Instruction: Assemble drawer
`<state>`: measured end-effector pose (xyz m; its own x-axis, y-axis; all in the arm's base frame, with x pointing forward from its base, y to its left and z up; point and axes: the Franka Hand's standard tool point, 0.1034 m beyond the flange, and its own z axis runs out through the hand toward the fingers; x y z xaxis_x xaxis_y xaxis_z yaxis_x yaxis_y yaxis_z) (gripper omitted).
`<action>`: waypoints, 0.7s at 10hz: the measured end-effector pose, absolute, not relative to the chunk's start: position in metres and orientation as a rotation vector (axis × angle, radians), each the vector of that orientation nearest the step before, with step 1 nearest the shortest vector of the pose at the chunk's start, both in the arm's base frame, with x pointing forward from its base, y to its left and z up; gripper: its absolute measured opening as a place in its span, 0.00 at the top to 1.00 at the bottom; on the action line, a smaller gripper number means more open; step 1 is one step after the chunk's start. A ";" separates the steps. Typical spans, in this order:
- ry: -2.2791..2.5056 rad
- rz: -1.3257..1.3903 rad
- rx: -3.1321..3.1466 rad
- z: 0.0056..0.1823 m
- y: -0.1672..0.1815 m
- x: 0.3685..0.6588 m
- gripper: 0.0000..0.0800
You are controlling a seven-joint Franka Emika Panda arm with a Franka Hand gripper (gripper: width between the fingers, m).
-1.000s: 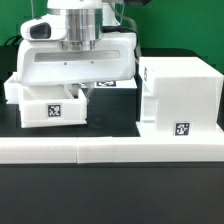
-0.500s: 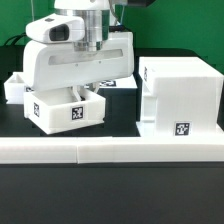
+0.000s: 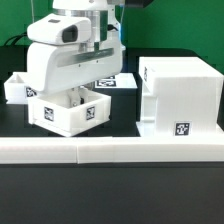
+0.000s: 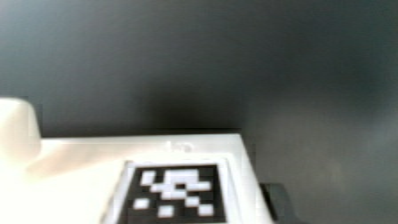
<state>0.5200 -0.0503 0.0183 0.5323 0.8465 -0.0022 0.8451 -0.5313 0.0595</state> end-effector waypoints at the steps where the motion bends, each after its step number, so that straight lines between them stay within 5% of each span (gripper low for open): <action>1: 1.573 0.024 2.658 0.019 -0.046 0.522 0.95; 7: 2.010 -0.011 2.318 0.019 -0.041 0.527 0.95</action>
Offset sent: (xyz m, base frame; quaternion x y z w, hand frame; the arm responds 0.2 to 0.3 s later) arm 0.0166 0.0193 0.0012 0.0054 -0.0175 -0.2390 0.9708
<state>0.5266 -0.0408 0.0188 0.1427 0.9883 -0.0533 0.9889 -0.1400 0.0506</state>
